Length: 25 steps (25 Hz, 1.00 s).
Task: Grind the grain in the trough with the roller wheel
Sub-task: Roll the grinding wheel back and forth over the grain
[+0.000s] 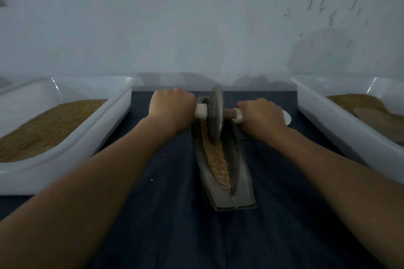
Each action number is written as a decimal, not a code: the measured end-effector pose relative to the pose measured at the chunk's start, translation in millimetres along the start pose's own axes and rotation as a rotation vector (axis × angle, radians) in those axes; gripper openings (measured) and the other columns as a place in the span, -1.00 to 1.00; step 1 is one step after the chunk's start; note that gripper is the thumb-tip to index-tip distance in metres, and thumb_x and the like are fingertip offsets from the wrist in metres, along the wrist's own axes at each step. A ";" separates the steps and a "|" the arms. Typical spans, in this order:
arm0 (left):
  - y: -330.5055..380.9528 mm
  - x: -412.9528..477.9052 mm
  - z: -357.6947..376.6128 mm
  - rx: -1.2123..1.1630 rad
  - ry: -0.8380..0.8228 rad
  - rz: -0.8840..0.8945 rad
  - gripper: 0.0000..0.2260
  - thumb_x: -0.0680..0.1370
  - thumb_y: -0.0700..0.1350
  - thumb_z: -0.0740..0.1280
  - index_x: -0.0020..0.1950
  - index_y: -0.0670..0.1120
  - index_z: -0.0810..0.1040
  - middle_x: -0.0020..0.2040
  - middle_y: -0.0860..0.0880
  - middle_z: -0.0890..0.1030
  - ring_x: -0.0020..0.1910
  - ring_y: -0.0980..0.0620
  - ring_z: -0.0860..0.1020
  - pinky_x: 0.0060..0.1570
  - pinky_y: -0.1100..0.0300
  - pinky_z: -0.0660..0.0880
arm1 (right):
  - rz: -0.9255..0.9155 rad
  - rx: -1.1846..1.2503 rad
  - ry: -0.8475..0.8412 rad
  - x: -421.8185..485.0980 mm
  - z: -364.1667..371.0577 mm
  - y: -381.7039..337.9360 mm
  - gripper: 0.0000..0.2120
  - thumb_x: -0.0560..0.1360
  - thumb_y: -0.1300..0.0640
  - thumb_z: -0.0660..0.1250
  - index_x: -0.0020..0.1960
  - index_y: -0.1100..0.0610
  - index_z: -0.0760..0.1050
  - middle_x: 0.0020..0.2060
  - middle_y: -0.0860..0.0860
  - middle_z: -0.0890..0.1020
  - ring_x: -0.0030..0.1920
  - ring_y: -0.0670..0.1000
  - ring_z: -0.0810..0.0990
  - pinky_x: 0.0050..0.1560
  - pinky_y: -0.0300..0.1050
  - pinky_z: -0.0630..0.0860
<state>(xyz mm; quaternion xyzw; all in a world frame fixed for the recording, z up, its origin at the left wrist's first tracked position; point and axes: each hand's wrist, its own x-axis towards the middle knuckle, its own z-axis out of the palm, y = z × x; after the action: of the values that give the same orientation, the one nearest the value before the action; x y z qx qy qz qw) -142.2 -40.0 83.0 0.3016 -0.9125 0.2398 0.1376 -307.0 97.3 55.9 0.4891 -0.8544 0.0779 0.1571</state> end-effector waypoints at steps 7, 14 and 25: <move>-18.5 -75.9 -1.2 -0.093 0.243 0.219 -0.63 0.23 0.10 0.46 -0.34 0.14 0.22 -0.44 0.15 0.04 -0.52 0.18 -0.04 -0.47 0.36 -0.06 | -0.236 -0.138 0.284 -85.4 -10.5 26.1 -0.76 0.33 -0.13 0.27 -0.24 -0.18 0.18 -0.44 -0.14 0.32 -0.52 0.00 0.27 -0.42 -0.29 -0.01; -9.9 -1.7 9.3 -0.106 -0.058 -0.015 -0.84 0.52 0.01 0.34 0.06 0.02 0.59 -0.11 -0.04 0.55 -0.16 -0.12 0.55 -0.26 0.04 0.35 | -0.018 -0.101 0.024 -3.0 -7.6 5.6 -0.93 0.52 -0.01 0.35 -0.07 -0.05 0.48 -0.15 -0.02 0.59 -0.19 0.09 0.50 -0.25 -0.07 0.35; -2.2 -50.4 12.5 -0.003 0.152 -0.011 -0.81 0.41 -0.02 0.45 -0.25 0.02 0.44 -0.42 0.05 0.21 -0.51 0.04 0.16 -0.48 0.20 0.08 | -0.093 -0.171 0.247 -42.8 -5.2 10.6 -0.81 0.45 -0.04 0.31 -0.24 -0.05 0.31 -0.42 -0.11 0.34 -0.44 0.00 0.29 -0.44 -0.21 0.04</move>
<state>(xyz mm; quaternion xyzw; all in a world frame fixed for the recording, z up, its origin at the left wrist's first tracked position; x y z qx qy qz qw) -102.8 -23.7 53.2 0.2871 -0.8981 0.2601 0.2081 -294.9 138.9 46.3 0.4995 -0.8087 0.0570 0.3054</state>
